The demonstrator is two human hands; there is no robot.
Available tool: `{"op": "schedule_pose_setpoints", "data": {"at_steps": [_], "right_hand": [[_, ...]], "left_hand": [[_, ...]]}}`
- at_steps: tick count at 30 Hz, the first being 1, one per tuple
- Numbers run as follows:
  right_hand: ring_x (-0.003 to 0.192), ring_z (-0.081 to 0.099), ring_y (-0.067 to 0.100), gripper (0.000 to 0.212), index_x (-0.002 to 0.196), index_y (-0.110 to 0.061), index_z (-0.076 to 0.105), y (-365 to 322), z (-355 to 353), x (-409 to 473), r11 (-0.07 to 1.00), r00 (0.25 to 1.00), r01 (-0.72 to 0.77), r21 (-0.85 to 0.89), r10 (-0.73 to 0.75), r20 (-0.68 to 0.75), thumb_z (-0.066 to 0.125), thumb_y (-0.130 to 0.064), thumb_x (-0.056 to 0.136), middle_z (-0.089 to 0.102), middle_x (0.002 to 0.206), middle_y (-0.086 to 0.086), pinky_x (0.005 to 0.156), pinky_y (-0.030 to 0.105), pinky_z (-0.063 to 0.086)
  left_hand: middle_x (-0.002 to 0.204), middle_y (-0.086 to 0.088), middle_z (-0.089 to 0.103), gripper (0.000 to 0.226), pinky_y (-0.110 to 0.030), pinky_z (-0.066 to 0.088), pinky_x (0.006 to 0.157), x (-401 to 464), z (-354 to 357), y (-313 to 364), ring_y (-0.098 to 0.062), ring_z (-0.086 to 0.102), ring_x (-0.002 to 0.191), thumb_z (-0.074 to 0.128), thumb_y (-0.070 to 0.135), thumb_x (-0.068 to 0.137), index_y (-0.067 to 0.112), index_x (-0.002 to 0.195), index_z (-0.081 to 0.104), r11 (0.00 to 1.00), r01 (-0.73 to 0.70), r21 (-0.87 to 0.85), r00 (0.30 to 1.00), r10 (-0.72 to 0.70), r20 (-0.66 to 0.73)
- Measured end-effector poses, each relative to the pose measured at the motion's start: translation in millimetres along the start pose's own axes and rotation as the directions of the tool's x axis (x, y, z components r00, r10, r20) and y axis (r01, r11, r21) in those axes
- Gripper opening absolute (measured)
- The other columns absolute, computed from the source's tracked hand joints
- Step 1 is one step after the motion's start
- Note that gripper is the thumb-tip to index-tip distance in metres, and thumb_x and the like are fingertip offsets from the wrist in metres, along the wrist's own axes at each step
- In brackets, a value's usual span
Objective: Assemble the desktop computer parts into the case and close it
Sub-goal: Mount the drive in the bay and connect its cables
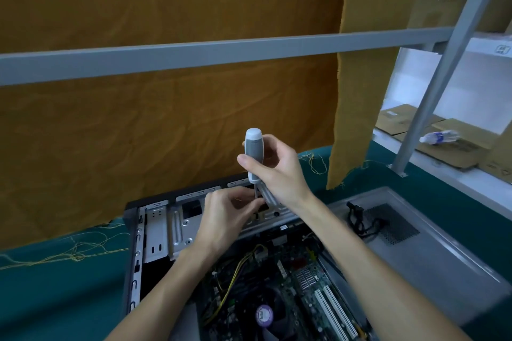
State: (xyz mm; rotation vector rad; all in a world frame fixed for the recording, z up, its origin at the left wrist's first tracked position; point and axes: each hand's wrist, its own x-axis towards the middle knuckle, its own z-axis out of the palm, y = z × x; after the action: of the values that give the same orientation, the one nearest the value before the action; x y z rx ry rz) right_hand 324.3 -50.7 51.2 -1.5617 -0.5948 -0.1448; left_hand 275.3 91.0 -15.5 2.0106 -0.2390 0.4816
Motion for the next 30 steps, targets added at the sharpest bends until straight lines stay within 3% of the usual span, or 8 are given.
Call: {"op": "schedule_pose_setpoints", "data": {"at_steps": [3, 6, 11, 17, 20, 23, 27, 30], "right_hand": [[0.096, 0.071, 0.015, 0.036, 0.128, -0.014, 0.061, 1, -2, -4, 0.979, 0.990, -0.092, 0.182, 0.071, 0.121, 0.069, -0.022, 0.094, 0.073, 0.106, -0.001, 0.085, 0.029, 0.057], [0.104, 0.072, 0.026, 0.036, 0.133, -0.015, 0.059, 1, -3, -8, 0.971, 0.992, -0.086, 0.223, 0.061, 0.113, 0.063, -0.015, 0.097, 0.074, 0.115, 0.009, 0.093, 0.036, 0.057], [0.083, 0.063, 0.005, 0.032, 0.113, -0.021, 0.066, 1, 0, -13, 0.999, 0.999, 0.014, 0.036, -0.013, -0.031, 0.083, -0.019, 0.085, 0.065, 0.090, -0.009, 0.076, 0.021, 0.052], [0.106, 0.071, 0.030, 0.043, 0.137, -0.014, 0.055, -4, -5, -15, 0.963, 0.995, -0.070, 0.259, 0.048, 0.091, 0.062, -0.016, 0.094, 0.072, 0.114, 0.016, 0.102, 0.038, 0.053], [0.097, 0.075, 0.032, 0.030, 0.128, -0.006, 0.059, -7, -4, -16, 0.971, 0.998, -0.054, 0.234, 0.044, 0.046, 0.063, -0.011, 0.099, 0.074, 0.104, 0.019, 0.092, 0.038, 0.059], [0.082, 0.076, 0.031, 0.020, 0.107, -0.008, 0.065, -8, 0, -14, 0.998, 0.998, -0.002, 0.066, 0.005, -0.057, 0.076, -0.012, 0.091, 0.074, 0.090, 0.013, 0.080, 0.044, 0.062], [0.102, 0.072, 0.031, 0.029, 0.125, -0.015, 0.063, -14, -5, -7, 0.992, 0.997, -0.013, 0.129, 0.002, 0.083, 0.067, -0.021, 0.097, 0.073, 0.105, 0.013, 0.092, 0.042, 0.059], [0.096, 0.074, 0.023, 0.025, 0.118, -0.011, 0.067, -20, -11, 0, 0.996, 0.996, 0.063, 0.064, -0.067, 0.053, 0.071, -0.016, 0.094, 0.076, 0.101, 0.006, 0.084, 0.036, 0.060]], "left_hand": [[0.080, 0.015, 0.076, 0.012, -0.025, 0.055, 0.060, 0, -2, -2, -0.006, 0.072, 0.069, 0.072, 0.024, 0.095, 0.030, 0.103, 0.080, 0.999, 0.026, 0.022, 0.998, -0.027, 0.058], [0.085, 0.022, 0.075, 0.023, -0.010, 0.047, 0.064, 0, -3, 0, 0.008, 0.067, 0.073, 0.063, 0.018, 0.100, 0.025, 0.116, 0.077, 0.999, 0.037, 0.004, 0.991, -0.037, 0.129], [0.080, 0.012, 0.076, 0.003, -0.036, 0.059, 0.066, -3, 3, 4, -0.010, 0.073, 0.071, 0.078, 0.027, 0.091, 0.027, 0.093, 0.079, 1.000, -0.009, -0.012, 1.000, 0.009, -0.009], [0.091, 0.017, 0.077, 0.014, -0.039, 0.060, 0.076, -2, 5, 2, -0.007, 0.074, 0.085, 0.070, 0.023, 0.096, 0.027, 0.105, 0.080, 1.000, 0.000, -0.027, 0.998, 0.002, 0.065], [0.095, 0.017, 0.077, 0.015, -0.037, 0.061, 0.079, -4, 5, 3, -0.003, 0.073, 0.089, 0.068, 0.024, 0.097, 0.024, 0.108, 0.078, 1.000, -0.011, -0.026, 0.997, 0.012, 0.075], [0.085, 0.017, 0.076, 0.008, -0.033, 0.059, 0.067, -4, 4, 3, -0.004, 0.072, 0.074, 0.077, 0.030, 0.091, 0.027, 0.098, 0.080, 0.999, -0.037, -0.003, 0.999, 0.037, 0.005], [0.070, 0.013, 0.073, 0.009, -0.037, 0.052, 0.056, -2, 2, 2, -0.013, 0.065, 0.057, 0.074, 0.028, 0.094, 0.034, 0.089, 0.079, 0.999, -0.030, 0.027, 0.999, 0.031, -0.024], [0.080, 0.010, 0.076, 0.014, -0.035, 0.053, 0.060, -1, -1, -5, -0.016, 0.070, 0.069, 0.070, 0.026, 0.097, 0.035, 0.093, 0.079, 1.000, -0.003, 0.015, 0.999, 0.003, 0.036]]}}
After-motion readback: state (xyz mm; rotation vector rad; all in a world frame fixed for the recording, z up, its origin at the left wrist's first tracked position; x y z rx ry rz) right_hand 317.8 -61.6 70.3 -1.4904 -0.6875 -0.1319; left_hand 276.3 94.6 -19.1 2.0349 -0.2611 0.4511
